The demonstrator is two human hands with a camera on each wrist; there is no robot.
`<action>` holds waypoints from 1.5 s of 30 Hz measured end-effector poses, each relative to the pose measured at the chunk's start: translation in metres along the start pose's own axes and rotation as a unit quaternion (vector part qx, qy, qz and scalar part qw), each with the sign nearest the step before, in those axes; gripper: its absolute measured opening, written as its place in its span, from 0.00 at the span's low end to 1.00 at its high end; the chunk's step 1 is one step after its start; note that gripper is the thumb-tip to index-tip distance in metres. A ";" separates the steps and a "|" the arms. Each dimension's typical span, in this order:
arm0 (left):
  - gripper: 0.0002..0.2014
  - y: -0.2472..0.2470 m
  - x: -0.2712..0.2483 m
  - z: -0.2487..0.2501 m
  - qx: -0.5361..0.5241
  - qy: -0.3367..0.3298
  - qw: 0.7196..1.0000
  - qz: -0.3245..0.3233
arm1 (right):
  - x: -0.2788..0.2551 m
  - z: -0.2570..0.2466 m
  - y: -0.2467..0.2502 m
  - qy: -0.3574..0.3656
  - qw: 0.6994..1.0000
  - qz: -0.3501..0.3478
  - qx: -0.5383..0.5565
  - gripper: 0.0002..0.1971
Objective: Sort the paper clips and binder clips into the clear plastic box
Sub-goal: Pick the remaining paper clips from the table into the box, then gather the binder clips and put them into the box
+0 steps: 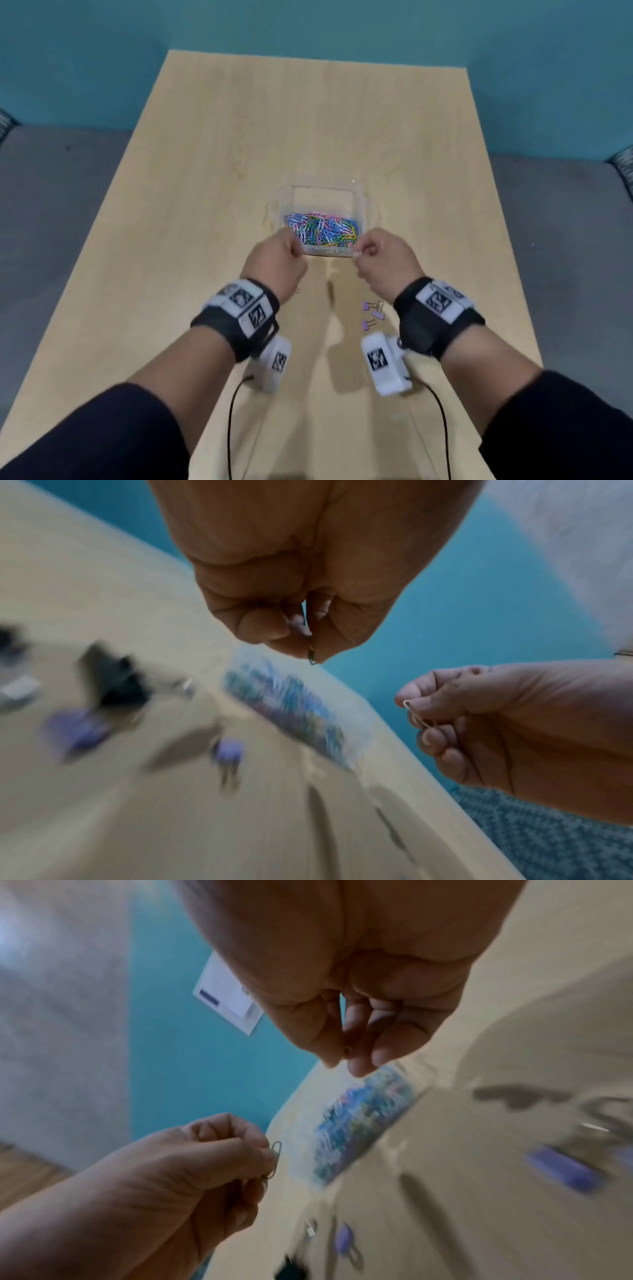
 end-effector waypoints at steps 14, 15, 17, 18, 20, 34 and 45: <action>0.08 0.059 -0.016 -0.094 0.051 0.028 0.996 0.064 | -0.015 0.050 0.021 0.043 0.935 -0.086 -0.340 0.15; 0.08 0.065 -0.030 -0.110 0.065 0.043 0.995 0.064 | -0.025 0.058 0.018 0.053 0.928 -0.104 -0.354 0.16; 0.07 0.077 -0.055 -0.139 0.090 0.077 0.991 0.066 | -0.039 0.070 0.010 0.081 0.922 -0.112 -0.363 0.17; 0.08 0.083 -0.065 -0.153 0.096 0.099 0.988 0.066 | -0.043 0.073 0.006 0.096 0.917 -0.105 -0.372 0.17; 0.11 0.092 -0.083 -0.175 0.091 0.143 0.984 0.059 | -0.046 0.074 -0.002 0.116 0.909 -0.089 -0.391 0.14; 0.12 0.070 -0.116 -0.187 0.102 0.142 0.984 0.010 | -0.056 0.065 -0.001 0.106 0.914 -0.062 -0.388 0.05; 0.13 0.072 -0.123 -0.192 0.048 0.145 0.987 0.049 | -0.155 0.112 -0.009 0.187 0.826 -0.260 -0.463 0.07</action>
Point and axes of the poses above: each hand's wrist, its own x-axis towards the middle knuckle, its own y-axis out of the back of the hand, z = x × y, the point moved 4 cm from there along x, towards the middle knuckle, and after that the axes turned 5 degrees about -x, right-handed, at the moved point
